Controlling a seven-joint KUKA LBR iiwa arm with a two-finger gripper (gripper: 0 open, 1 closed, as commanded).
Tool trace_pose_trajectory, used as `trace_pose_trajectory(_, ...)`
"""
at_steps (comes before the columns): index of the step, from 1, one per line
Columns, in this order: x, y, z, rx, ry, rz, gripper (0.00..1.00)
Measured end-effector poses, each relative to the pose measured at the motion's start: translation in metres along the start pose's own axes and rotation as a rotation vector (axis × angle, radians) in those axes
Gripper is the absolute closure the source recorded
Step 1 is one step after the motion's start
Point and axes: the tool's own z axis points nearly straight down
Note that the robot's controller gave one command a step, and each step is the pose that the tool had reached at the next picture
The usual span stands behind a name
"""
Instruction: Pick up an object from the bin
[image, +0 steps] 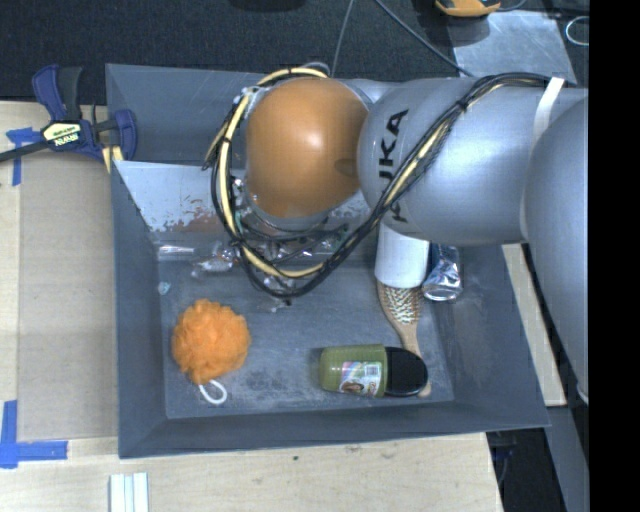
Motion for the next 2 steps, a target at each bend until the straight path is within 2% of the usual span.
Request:
trace_pose_trajectory(1, 0.002, 0.022, -0.056, 0.005, -0.008, 0.008, 0.00)
trace_pose_trajectory(2, 0.031, 0.068, 0.052, 0.001, -0.008, 0.144, 0.00)
